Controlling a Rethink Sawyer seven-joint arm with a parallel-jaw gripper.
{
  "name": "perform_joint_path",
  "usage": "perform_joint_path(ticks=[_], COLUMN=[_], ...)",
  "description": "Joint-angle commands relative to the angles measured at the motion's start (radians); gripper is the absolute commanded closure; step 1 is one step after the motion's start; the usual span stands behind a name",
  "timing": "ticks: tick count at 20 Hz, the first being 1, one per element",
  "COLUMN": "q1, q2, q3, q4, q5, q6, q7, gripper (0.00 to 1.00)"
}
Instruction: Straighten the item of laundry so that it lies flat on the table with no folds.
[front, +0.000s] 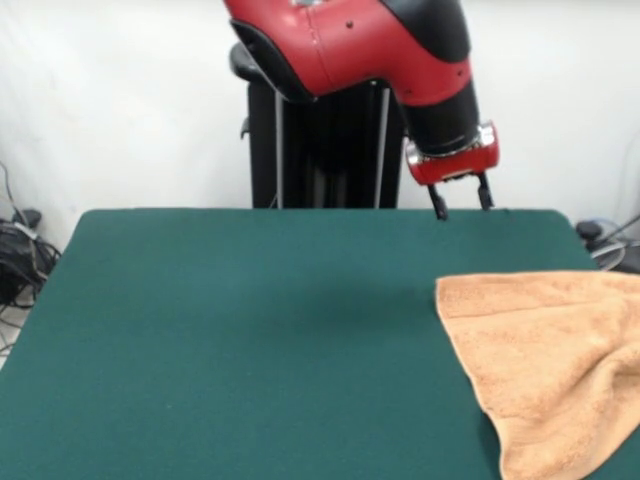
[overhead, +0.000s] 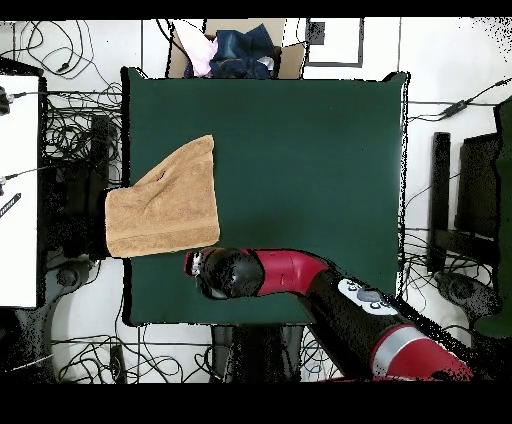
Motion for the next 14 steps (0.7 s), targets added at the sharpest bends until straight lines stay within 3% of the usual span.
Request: perform_joint_path(ticks=[1, 9, 14], q1=[0.032, 0.077, 0.087], q2=[0.016, -0.015, 0.033], q3=[0.02, -0.071, -0.115], q4=[-0.087, -0.127, -0.197], q5=[0.004, -0.055, -0.119], q6=[-0.013, -0.054, -0.076], q7=[0.075, 0.084, 0.046], gripper=[0.0, 0.0, 0.0])
